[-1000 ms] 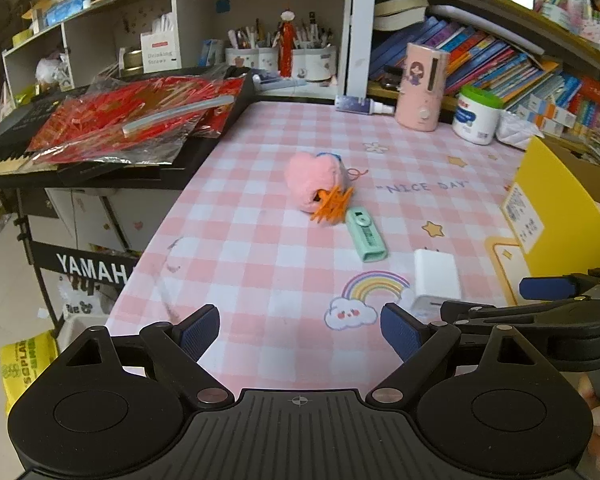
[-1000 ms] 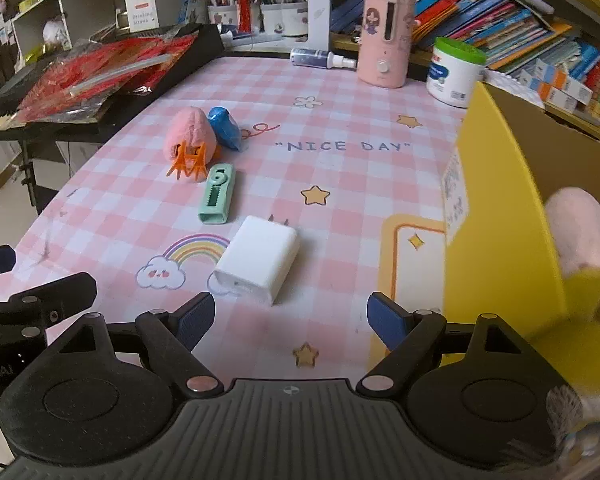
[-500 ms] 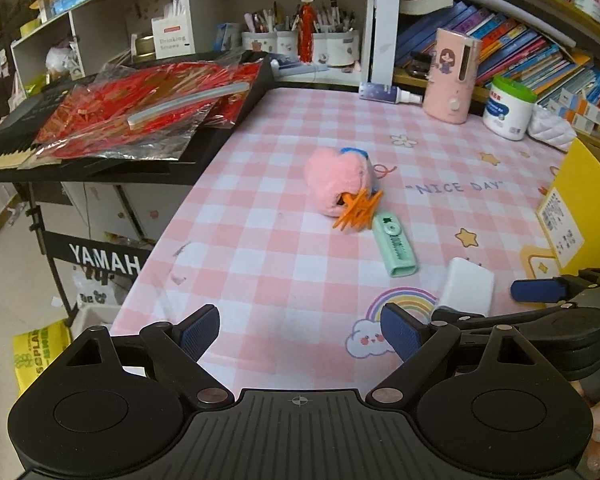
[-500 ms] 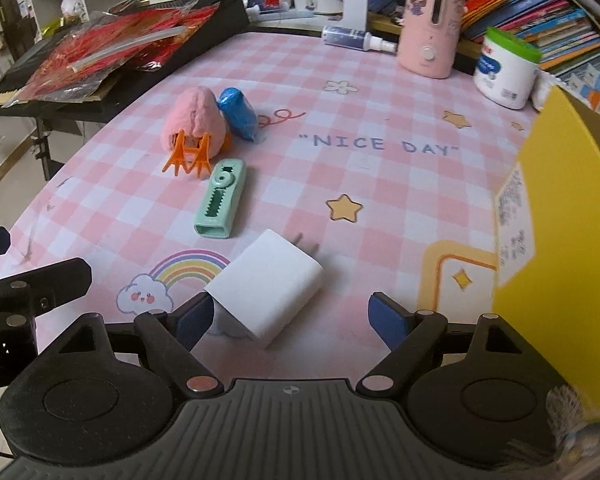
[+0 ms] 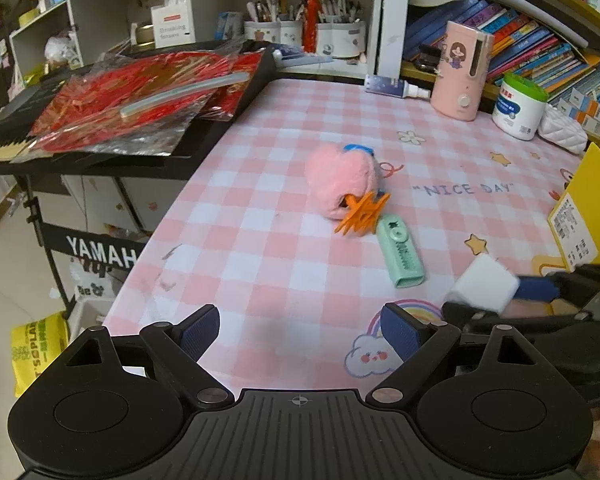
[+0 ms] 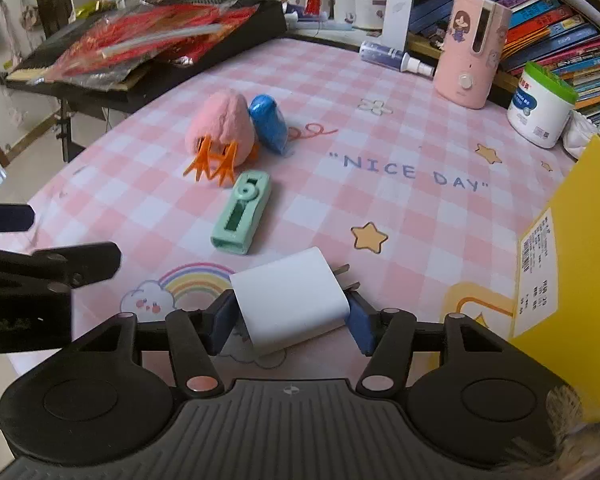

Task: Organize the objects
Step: 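Grasp the white charger with the right tool while the left tool grasps the mint-green stapler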

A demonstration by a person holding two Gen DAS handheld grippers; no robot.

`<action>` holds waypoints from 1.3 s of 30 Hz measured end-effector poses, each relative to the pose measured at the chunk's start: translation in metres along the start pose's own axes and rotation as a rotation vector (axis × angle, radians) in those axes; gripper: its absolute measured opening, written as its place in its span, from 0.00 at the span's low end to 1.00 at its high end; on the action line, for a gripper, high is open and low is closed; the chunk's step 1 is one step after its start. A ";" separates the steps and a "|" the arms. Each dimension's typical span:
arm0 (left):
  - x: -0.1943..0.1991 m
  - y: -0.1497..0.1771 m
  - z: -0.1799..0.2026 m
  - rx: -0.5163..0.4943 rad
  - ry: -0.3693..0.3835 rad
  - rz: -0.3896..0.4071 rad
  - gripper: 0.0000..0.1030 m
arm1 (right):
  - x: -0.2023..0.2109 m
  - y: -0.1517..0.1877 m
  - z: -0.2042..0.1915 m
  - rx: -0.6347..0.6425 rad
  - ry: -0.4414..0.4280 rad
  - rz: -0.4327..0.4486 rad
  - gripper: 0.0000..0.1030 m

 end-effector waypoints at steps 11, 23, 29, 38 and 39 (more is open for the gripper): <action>-0.028 -0.022 0.049 -0.124 0.093 0.037 0.70 | 0.038 -0.034 0.036 -0.104 0.090 0.224 0.54; -0.070 -0.032 0.069 -0.124 0.100 -0.025 0.27 | 0.048 -0.043 0.050 -0.049 0.101 0.278 0.54; -0.060 -0.034 0.060 -0.070 0.131 -0.029 0.22 | 0.047 -0.041 0.049 -0.052 0.085 0.271 0.54; -0.012 -0.031 0.041 -0.028 0.179 0.046 0.22 | 0.046 -0.032 0.040 -0.089 0.069 0.220 0.54; -0.008 -0.028 0.039 -0.026 0.176 0.049 0.22 | 0.046 -0.030 0.039 -0.090 0.067 0.214 0.54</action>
Point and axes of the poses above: each gripper's, at about its wrist camera, not at the fingertips, and x roughly against the way its jaws point, z to its right, y to its underside, the point moved 3 cm from there along -x, roughly the way its jaws point, and after that the axes turned 1 degree about y, right-handed, at the moved point
